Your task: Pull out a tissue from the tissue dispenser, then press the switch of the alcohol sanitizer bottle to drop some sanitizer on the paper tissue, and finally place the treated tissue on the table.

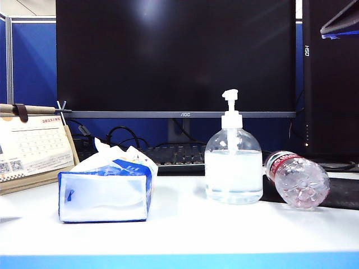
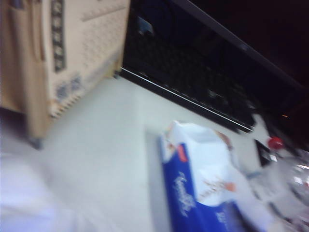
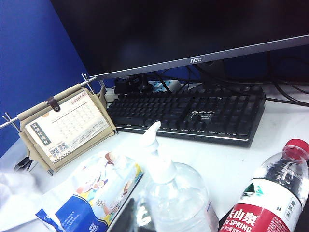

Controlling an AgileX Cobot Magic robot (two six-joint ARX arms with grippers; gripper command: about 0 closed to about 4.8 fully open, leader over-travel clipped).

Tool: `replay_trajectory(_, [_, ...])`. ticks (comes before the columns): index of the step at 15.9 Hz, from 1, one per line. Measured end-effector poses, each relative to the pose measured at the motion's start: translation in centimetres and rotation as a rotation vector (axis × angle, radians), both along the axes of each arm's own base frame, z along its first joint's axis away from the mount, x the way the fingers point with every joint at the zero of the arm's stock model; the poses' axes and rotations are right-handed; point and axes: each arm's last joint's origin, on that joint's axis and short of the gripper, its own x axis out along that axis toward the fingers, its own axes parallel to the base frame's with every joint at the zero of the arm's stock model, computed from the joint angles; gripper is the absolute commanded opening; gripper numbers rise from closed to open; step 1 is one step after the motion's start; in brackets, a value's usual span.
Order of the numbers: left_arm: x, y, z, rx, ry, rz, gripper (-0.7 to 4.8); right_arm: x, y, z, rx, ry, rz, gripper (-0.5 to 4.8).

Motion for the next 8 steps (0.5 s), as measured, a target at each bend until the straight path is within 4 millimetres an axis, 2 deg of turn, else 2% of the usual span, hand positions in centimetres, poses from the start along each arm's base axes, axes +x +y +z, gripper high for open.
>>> replay_trajectory(3, [0.0, 0.0, 0.1, -0.031, -0.005, 0.005, 4.79, 0.0, 0.0, 0.0, 0.0, 0.002, 0.005, -0.01])
replay_trajectory(6, [0.2, 0.3, 0.5, -0.058, -0.04, 0.119, 4.79, 0.0, 0.0, -0.3, -0.006, 0.029, 0.018, -0.01])
replay_trajectory(8, [0.1, 0.3, 1.3, -0.093, -0.057, 0.134, 4.79, -0.1, 0.0, -0.3, -0.006, 0.03, 0.021, -0.01])
